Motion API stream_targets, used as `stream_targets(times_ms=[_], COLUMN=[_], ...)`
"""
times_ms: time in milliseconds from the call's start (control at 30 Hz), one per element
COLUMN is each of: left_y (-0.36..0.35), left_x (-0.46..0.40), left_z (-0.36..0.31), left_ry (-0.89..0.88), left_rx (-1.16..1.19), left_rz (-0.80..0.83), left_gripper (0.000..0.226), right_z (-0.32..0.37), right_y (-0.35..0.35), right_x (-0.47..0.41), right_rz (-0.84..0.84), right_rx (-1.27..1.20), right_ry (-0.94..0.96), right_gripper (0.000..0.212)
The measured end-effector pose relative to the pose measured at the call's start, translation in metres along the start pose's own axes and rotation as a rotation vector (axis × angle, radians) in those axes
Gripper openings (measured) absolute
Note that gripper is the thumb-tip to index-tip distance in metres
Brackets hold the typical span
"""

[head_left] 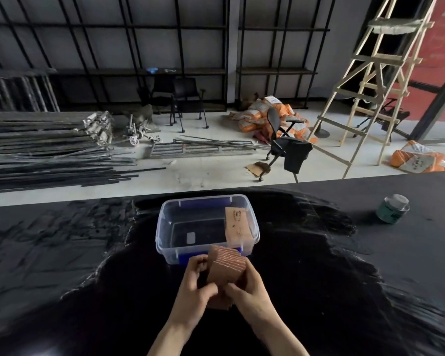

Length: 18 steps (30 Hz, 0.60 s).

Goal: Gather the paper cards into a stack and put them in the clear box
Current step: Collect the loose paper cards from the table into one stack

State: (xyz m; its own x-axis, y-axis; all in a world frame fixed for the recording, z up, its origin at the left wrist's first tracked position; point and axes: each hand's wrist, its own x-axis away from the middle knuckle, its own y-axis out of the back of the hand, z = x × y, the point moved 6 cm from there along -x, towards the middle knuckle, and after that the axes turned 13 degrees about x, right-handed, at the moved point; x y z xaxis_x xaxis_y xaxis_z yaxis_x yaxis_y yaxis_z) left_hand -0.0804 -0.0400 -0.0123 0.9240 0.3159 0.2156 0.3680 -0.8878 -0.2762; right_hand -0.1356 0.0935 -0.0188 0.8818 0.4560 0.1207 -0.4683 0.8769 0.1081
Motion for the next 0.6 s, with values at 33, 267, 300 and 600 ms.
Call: stream_targets(times_ms=[33,267,300,600], left_y=[0.000,-0.018,-0.020,-0.020], left_x=[0.000,0.003,0.003,-0.003], left_z=[0.001,0.021,0.021,0.019], left_ry=[0.014,0.064,0.062,-0.056], left_rx=[0.082,0.357,0.370,0.367], left_rz=[-0.007,-0.256,-0.304,-0.399], left_gripper=[0.043,0.060,0.057,0.035], right_z=[-0.001,-0.006,-0.010,-0.032], right_y=[0.000,-0.010,-0.013,-0.011], right_x=[0.000,0.008,0.008,-0.003], right_rz=[-0.014,-0.120,-0.138,-0.376], right_rx=[-0.021,-0.160,-0.207,-0.380], right_ry=[-0.028,-0.155,-0.201,-0.293], right_gripper=[0.050,0.054,0.059,0.067])
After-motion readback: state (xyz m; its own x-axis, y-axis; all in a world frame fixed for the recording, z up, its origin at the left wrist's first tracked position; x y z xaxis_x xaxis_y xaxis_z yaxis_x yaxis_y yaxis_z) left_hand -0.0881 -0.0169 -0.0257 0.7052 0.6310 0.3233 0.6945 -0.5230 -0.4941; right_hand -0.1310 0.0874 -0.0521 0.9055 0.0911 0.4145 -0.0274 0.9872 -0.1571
